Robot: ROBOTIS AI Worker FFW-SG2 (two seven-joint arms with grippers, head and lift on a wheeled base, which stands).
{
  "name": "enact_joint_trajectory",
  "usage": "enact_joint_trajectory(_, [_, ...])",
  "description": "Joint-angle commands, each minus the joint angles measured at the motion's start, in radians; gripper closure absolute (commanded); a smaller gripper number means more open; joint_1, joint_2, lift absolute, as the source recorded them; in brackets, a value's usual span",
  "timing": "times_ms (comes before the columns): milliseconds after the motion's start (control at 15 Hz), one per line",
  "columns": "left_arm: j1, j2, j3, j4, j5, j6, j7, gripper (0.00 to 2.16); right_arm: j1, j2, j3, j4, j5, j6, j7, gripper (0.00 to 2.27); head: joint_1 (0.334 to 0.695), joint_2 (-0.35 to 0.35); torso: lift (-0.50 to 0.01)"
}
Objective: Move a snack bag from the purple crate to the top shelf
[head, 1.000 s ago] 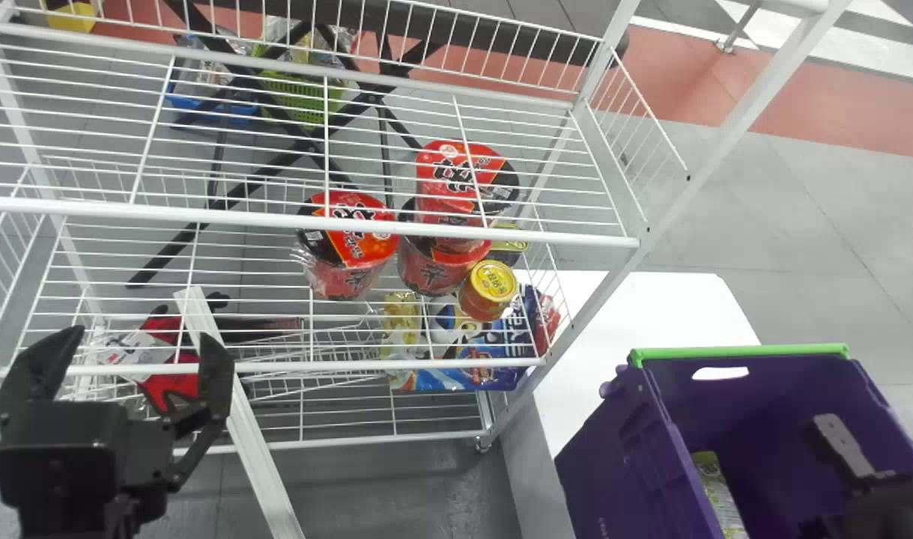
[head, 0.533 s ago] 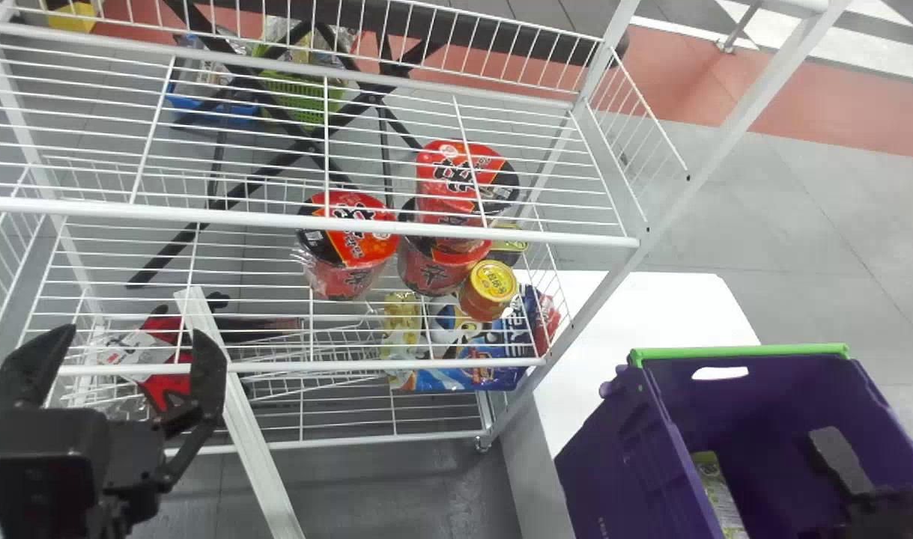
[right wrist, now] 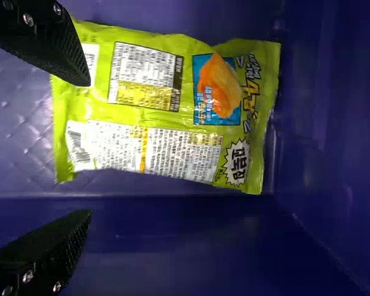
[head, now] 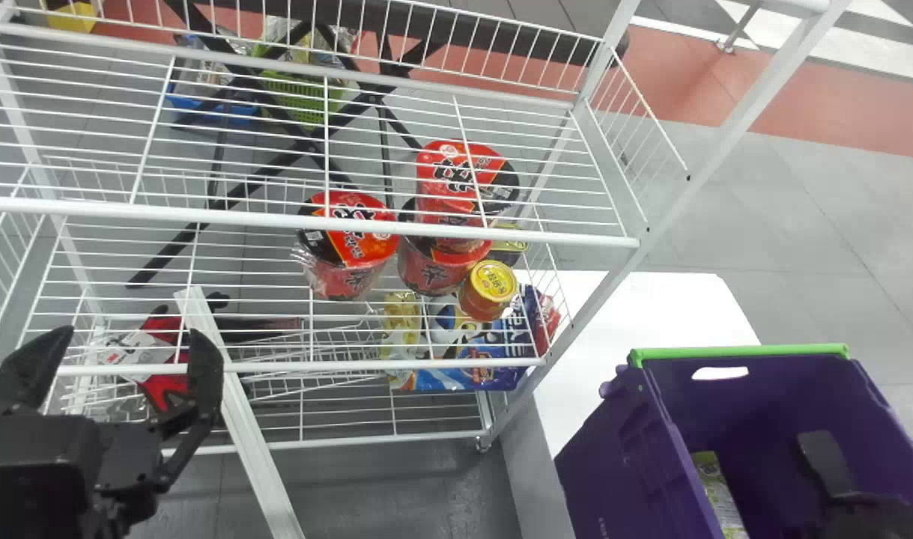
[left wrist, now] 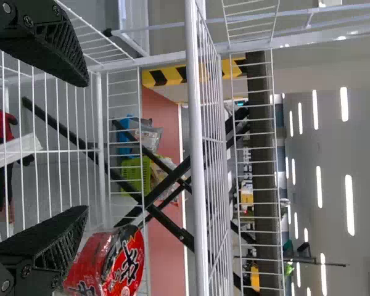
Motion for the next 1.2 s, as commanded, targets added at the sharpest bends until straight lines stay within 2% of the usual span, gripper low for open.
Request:
enact_joint_trajectory(0, [0.000, 0.000, 0.001, 0.002, 0.001, -0.016, -0.001, 0.11, -0.006, 0.002, 0.000, 0.033, -0.042, -0.032, -0.018, 0.07, 0.695, -0.350, -0.455])
enact_joint_trajectory(267, [0.002, 0.000, 0.012, 0.008, 0.007, -0.022, -0.003, 0.10, -0.034, -0.018, -0.013, 0.136, -0.130, -0.198, -0.023, 0.08, 0.695, -0.350, -0.455])
enact_joint_trajectory(733, [0.013, 0.002, 0.024, 0.002, 0.007, -0.025, -0.003, 0.10, -0.066, -0.026, 0.041, 0.206, -0.087, -0.222, -0.026, 0.08, 0.695, -0.350, -0.455])
enact_joint_trajectory(867, [0.013, 0.002, 0.024, 0.002, 0.007, -0.025, -0.004, 0.10, -0.072, -0.031, 0.066, 0.239, -0.076, -0.222, -0.062, 0.08, 0.695, -0.350, -0.455])
enact_joint_trajectory(1133, [0.013, 0.002, 0.036, 0.002, 0.015, -0.025, -0.010, 0.10, -0.086, -0.037, 0.066, 0.274, -0.084, -0.228, -0.070, 0.08, 0.695, -0.350, -0.455])
